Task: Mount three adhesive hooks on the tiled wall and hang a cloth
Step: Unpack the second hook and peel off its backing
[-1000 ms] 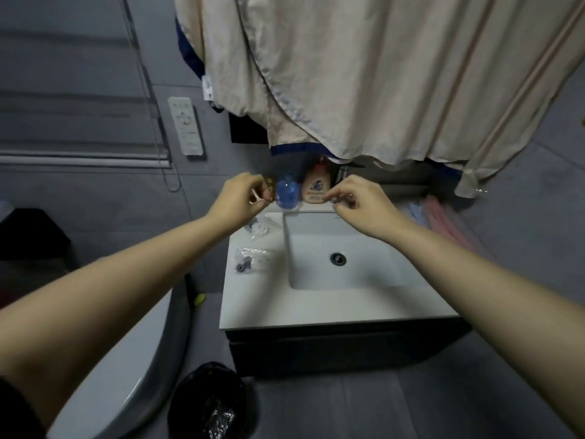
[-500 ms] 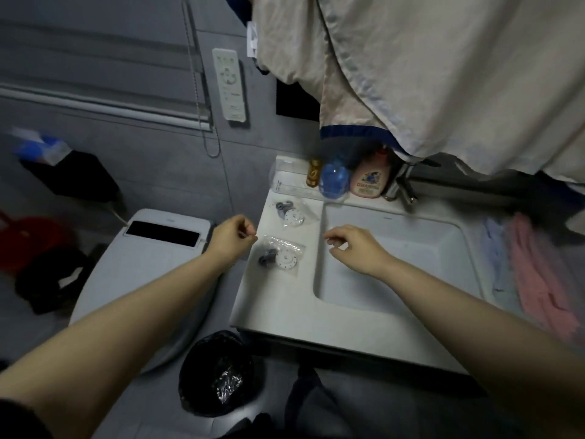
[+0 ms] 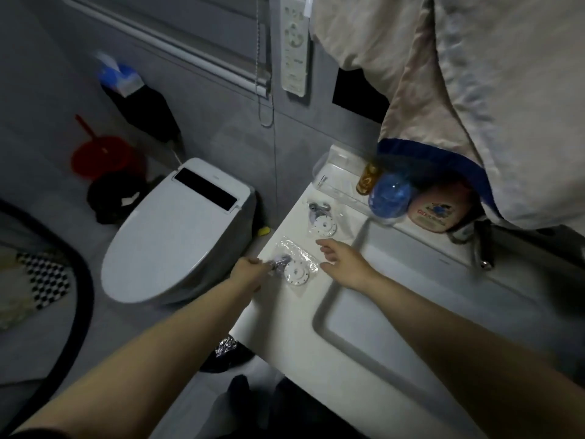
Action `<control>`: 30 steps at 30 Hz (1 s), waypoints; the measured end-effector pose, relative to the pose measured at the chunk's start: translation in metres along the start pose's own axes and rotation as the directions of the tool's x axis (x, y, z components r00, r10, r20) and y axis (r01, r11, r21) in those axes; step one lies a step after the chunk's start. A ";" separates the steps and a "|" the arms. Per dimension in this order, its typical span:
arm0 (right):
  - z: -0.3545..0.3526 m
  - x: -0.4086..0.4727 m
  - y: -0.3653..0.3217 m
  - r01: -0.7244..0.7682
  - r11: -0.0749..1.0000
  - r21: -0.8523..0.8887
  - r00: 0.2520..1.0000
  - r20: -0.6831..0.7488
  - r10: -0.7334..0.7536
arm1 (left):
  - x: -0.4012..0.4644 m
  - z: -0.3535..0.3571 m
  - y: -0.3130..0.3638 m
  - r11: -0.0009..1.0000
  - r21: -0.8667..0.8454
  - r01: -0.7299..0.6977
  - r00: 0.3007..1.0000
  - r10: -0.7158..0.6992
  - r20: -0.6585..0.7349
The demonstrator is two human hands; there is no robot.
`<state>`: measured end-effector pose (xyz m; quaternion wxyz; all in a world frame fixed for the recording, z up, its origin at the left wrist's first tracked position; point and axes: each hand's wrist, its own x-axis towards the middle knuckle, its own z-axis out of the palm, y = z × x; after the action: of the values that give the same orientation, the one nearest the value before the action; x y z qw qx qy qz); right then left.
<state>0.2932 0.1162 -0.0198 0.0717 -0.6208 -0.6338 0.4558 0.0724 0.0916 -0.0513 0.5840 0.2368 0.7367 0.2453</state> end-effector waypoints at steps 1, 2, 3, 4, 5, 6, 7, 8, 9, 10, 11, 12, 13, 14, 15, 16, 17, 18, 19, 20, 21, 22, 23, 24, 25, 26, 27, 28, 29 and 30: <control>0.004 0.004 0.001 -0.003 1.000 -0.010 1.000 0.015 0.003 | 0.000 0.004 -0.005 0.998 -0.045 0.034 0.999 -0.035 -0.028; 0.008 0.008 0.003 0.001 0.999 -0.034 1.000 0.014 0.000 | 0.000 0.007 -0.009 0.994 -0.081 0.074 0.996 -0.078 -0.046; 0.011 0.013 0.004 0.006 0.998 -0.065 1.000 0.007 -0.005 | -0.001 0.010 -0.012 0.987 -0.117 0.109 0.991 -0.117 -0.058; 0.015 0.016 0.004 0.005 0.997 -0.080 1.000 -0.010 -0.005 | -0.003 0.013 -0.014 0.979 -0.152 0.132 0.988 -0.143 -0.059; 0.018 0.019 0.003 0.000 0.997 -0.074 1.000 -0.028 -0.002 | -0.004 0.016 -0.016 0.971 -0.187 0.149 0.985 -0.163 -0.060; 0.020 0.021 0.001 -0.009 0.998 -0.062 0.999 -0.044 0.006 | -0.005 0.019 -0.016 0.961 -0.220 0.167 0.981 -0.184 -0.058; 0.023 0.024 -0.001 -0.017 0.999 -0.048 0.998 -0.056 0.015 | -0.005 0.021 -0.016 0.948 -0.257 0.185 0.977 -0.205 -0.053; 0.025 0.025 -0.003 -0.033 0.999 -0.034 0.997 -0.066 0.031 | -0.006 0.023 -0.015 0.933 -0.296 0.203 0.973 -0.226 -0.043; 0.027 0.026 -0.005 -0.051 0.998 -0.022 0.996 -0.069 0.050 | -0.006 0.025 -0.014 0.917 -0.330 0.224 0.969 -0.246 -0.024; 0.029 0.026 -0.006 -0.069 0.998 -0.008 0.996 -0.063 0.068 | -0.006 0.027 -0.012 0.904 -0.351 0.243 0.965 -0.261 -0.005; 0.030 0.025 -0.008 -0.083 0.997 0.001 0.995 -0.051 0.083 | -0.006 0.029 -0.012 0.896 -0.362 0.257 0.962 -0.274 0.004; 0.031 0.024 -0.010 -0.093 0.996 0.001 0.995 -0.035 0.093 | -0.006 0.031 -0.012 0.891 -0.369 0.264 0.959 -0.282 0.005; 0.032 0.023 -0.011 -0.101 0.995 0.002 0.995 -0.021 0.101 | -0.006 0.033 -0.012 0.887 -0.376 0.266 0.958 -0.287 0.001; 0.033 0.022 -0.012 -0.108 0.994 0.000 0.994 -0.015 0.108 | -0.007 0.034 -0.011 0.884 -0.383 0.267 0.957 -0.290 -0.003; 0.035 0.020 -0.013 -0.119 0.993 0.000 0.993 -0.012 0.119 | -0.009 0.035 -0.012 0.881 -0.391 0.267 0.955 -0.295 -0.014; 0.037 0.018 -0.013 -0.138 0.990 0.014 0.990 -0.014 0.138 | -0.012 0.036 -0.011 0.878 -0.395 0.272 0.953 -0.303 -0.018; 0.039 0.017 -0.012 -0.164 0.984 0.064 0.986 -0.011 0.165 | -0.015 0.037 -0.011 0.870 -0.408 0.278 0.951 -0.308 -0.009; 0.041 0.015 -0.012 -0.195 0.968 0.159 0.981 0.008 0.196 | -0.019 0.036 -0.012 0.856 -0.430 0.287 0.950 -0.313 0.010; 0.042 0.013 -0.013 -0.228 0.932 0.281 0.973 0.044 0.224 | -0.024 0.035 -0.011 0.834 -0.463 0.298 0.947 -0.318 0.037; 0.042 0.010 -0.016 -0.259 0.879 0.401 0.966 0.087 0.245 | -0.026 0.034 -0.012 0.814 -0.494 0.306 0.946 -0.320 0.058; 0.040 0.007 -0.021 -0.278 0.820 0.501 0.960 0.126 0.249 | -0.030 0.030 -0.012 0.801 -0.513 0.309 0.946 -0.316 0.077; 0.037 0.003 -0.027 -0.290 0.767 0.573 0.957 0.165 0.239 | -0.032 0.027 -0.011 0.791 -0.527 0.309 0.947 -0.306 0.096; 0.033 -0.001 -0.033 -0.292 0.725 0.624 0.956 0.202 0.211 | -0.036 0.021 -0.009 0.788 -0.541 0.293 0.954 -0.282 0.105; 0.030 -0.005 -0.038 -0.287 0.689 0.665 0.957 0.234 0.173 | -0.040 0.016 -0.007 0.787 -0.551 0.276 0.960 -0.252 0.121; 0.027 -0.010 -0.044 -0.276 0.663 0.696 0.958 0.258 0.129 | -0.046 0.009 -0.004 0.788 -0.558 0.261 0.965 -0.224 0.136; 0.026 -0.015 -0.053 -0.262 0.644 0.719 0.958 0.275 0.083 | -0.053 0.001 -0.002 0.785 -0.566 0.252 0.968 -0.201 0.152; 0.025 -0.019 -0.060 -0.251 0.630 0.735 0.958 0.282 0.052 | -0.059 -0.007 0.000 0.782 -0.571 0.249 0.968 -0.181 0.174; 0.026 -0.026 -0.070 -0.237 0.617 0.751 0.959 0.283 0.025 | -0.067 -0.016 0.001 0.779 -0.577 0.245 0.967 -0.154 0.203; 0.028 -0.032 -0.080 -0.223 0.596 0.771 0.960 0.279 -0.001 | -0.074 -0.026 0.003 0.774 -0.584 0.244 0.963 -0.122 0.240; 0.030 -0.038 -0.088 -0.215 0.561 0.800 0.960 0.279 -0.030 | -0.080 -0.034 0.003 0.772 -0.588 0.242 0.958 -0.094 0.271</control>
<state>0.2183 0.0856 0.0401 0.2444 -0.4824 -0.3179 0.7788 0.0558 0.0401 0.0174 0.7285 -0.0074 0.5635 0.3895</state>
